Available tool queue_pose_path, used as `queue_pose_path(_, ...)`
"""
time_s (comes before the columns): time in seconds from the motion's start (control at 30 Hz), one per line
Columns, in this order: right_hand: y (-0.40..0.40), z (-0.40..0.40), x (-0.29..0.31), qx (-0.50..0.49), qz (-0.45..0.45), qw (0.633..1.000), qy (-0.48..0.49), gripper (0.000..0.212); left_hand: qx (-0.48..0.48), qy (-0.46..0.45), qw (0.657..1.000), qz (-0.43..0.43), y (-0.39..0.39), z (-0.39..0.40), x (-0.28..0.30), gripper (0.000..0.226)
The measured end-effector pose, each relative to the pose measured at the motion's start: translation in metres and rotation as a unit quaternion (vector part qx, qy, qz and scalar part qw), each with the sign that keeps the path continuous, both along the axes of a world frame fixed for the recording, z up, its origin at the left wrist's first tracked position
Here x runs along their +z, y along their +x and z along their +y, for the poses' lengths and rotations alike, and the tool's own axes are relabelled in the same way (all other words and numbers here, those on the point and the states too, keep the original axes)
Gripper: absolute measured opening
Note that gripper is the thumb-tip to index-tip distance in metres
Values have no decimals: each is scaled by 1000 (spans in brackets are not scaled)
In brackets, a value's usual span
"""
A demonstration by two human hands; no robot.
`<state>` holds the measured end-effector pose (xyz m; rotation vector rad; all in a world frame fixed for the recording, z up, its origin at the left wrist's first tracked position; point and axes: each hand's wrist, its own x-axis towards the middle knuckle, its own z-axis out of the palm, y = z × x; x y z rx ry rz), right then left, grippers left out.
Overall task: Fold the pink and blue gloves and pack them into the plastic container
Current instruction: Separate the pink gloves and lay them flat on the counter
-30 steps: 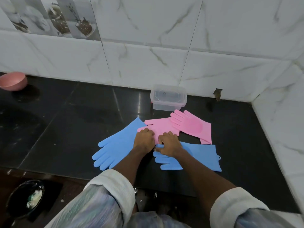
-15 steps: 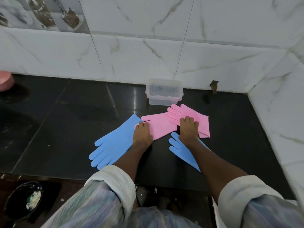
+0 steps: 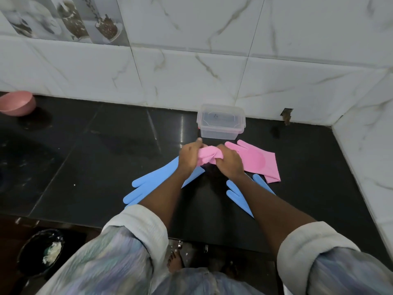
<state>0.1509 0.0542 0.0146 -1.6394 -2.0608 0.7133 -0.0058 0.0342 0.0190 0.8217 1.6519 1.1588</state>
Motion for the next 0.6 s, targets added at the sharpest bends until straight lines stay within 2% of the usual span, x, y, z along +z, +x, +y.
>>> queue_pose_path(0.07, -6, 8, 9, -42, 69, 996, -34, 23, 95, -27, 987, -124, -3, -7, -6, 63)
queue_pose_path(0.1, -10, 12, 14, -71, 131, 987, -65, 25, 108, -45, 985, -124, -6, -12, -10, 69)
queue_pose_path(0.13, -14, 16, 19, -99, 201, 970, -99, 30, 93, -73, 991, -66, -9, -18, -15, 68)
queue_pose_path(0.17, -18, 20, 23, -125, 270, 944, -140, 36, 47, -102, 992, 55, -14, -25, -21, 58)
queue_pose_path(0.2, -23, 24, 26, -142, 327, 915, -188, 40, -21, -132, 969, 210, -18, -32, -28, 45)
queue_pose_path(0.23, -27, 29, 27, -143, 371, 886, -239, 41, -92, -143, 923, 345, -21, -38, -35, 36)
queue_pose_path(0.27, -30, 32, 25, -128, 411, 855, -288, 36, -155, -140, 881, 424, -22, -43, -40, 36)
queue_pose_path(0.33, -36, 32, 20, -106, 473, 784, -388, 24, -250, -132, 829, 482, -24, -51, -46, 55)
queue_pose_path(0.37, -37, 28, 18, -106, 473, 761, -430, 26, -273, -128, 812, 500, -25, -53, -48, 61)
queue_pose_path(0.43, -38, 19, 14, -106, 439, 745, -491, 38, -287, -128, 787, 531, -32, -54, -52, 61)
queue_pose_path(0.53, -36, 9, 4, -87, 435, 726, -526, 52, -268, -136, 780, 549, -49, -44, -52, 59)
queue_pose_path(0.6, -33, 5, -4, -84, 449, 710, -536, 51, -262, -161, 778, 548, -62, -34, -49, 65)
